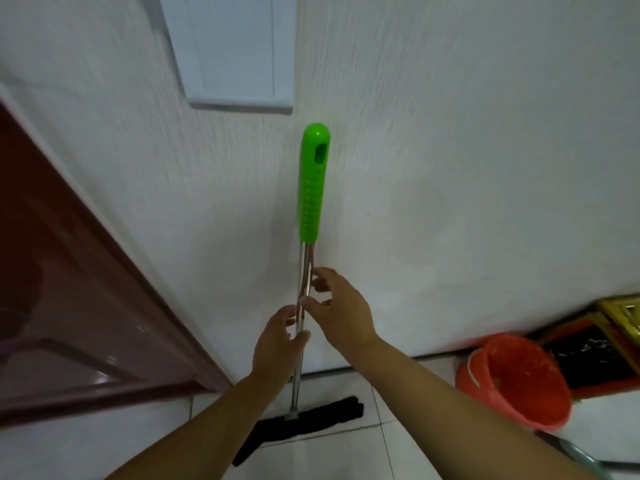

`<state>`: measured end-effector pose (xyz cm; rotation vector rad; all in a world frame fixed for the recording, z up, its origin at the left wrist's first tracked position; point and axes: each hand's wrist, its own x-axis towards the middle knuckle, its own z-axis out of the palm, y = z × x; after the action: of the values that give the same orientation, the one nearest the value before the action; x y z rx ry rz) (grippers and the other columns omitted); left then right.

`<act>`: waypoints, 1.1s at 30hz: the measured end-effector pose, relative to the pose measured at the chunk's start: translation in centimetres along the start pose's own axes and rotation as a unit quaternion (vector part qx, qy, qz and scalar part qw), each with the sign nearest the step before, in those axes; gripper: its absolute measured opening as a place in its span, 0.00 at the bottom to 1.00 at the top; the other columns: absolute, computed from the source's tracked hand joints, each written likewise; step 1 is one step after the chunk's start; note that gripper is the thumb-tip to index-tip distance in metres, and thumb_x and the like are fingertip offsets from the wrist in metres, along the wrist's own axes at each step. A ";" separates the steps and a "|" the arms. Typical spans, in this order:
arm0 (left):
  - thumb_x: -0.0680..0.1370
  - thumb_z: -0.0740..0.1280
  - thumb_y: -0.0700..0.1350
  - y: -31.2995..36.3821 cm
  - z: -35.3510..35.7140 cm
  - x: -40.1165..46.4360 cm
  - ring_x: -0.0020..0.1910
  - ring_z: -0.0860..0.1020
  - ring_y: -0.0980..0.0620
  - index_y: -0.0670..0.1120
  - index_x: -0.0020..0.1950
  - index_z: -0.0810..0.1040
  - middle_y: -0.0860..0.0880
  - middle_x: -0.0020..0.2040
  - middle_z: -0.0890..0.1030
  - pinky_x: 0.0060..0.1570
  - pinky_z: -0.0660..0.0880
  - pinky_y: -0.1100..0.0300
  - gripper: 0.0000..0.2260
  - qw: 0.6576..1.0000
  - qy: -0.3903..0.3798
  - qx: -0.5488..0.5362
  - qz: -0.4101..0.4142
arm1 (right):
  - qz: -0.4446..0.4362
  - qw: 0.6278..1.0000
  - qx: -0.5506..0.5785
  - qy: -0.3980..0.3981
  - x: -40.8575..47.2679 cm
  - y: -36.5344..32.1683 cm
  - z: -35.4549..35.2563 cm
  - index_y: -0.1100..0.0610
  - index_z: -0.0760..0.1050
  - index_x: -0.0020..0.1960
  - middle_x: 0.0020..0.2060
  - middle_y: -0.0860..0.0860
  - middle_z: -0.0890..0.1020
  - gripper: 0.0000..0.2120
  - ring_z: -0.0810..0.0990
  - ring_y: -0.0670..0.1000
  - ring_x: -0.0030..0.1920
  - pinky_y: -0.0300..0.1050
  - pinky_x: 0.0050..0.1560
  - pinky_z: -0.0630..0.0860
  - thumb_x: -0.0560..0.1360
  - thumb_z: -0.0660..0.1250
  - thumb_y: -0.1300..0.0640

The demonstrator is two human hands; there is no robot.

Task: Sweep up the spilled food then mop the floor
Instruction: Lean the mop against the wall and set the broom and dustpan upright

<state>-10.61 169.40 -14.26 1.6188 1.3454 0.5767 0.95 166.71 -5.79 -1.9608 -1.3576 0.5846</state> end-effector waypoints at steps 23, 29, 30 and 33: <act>0.74 0.70 0.43 10.2 15.2 -12.9 0.35 0.75 0.66 0.59 0.40 0.74 0.57 0.36 0.78 0.35 0.71 0.77 0.11 0.969 -0.181 0.001 0.165 | 0.273 0.942 0.121 0.156 -21.3 17.8 -13.1 0.51 0.78 0.57 0.44 0.48 0.82 0.11 0.81 0.48 0.45 0.48 0.50 0.80 0.77 0.63 0.60; 0.74 0.70 0.43 14.2 29.0 -21.7 0.35 0.75 0.62 0.57 0.41 0.74 0.55 0.37 0.78 0.36 0.73 0.72 0.09 0.945 -0.281 0.023 0.165 | 0.332 0.909 0.130 0.215 -32.8 26.7 -22.0 0.50 0.76 0.57 0.41 0.43 0.79 0.09 0.80 0.42 0.43 0.43 0.49 0.81 0.78 0.62 0.58; 0.74 0.70 0.44 15.0 31.4 -23.3 0.36 0.76 0.60 0.57 0.41 0.74 0.55 0.37 0.78 0.38 0.74 0.68 0.09 0.937 -0.302 0.030 0.171 | 0.343 0.902 0.129 0.229 -34.7 28.1 -23.7 0.50 0.76 0.57 0.42 0.42 0.79 0.09 0.80 0.42 0.43 0.43 0.50 0.81 0.78 0.62 0.58; 0.73 0.70 0.43 17.3 38.0 -27.6 0.37 0.77 0.56 0.58 0.39 0.74 0.56 0.37 0.78 0.40 0.77 0.60 0.10 0.916 -0.350 0.033 0.191 | 0.376 0.876 0.126 0.274 -40.1 31.8 -28.5 0.52 0.77 0.56 0.42 0.43 0.78 0.08 0.79 0.43 0.43 0.43 0.50 0.81 0.78 0.62 0.59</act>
<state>20.93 130.62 -11.51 1.9079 0.5251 0.1289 26.30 114.09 -10.59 -2.1616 -0.1316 0.4523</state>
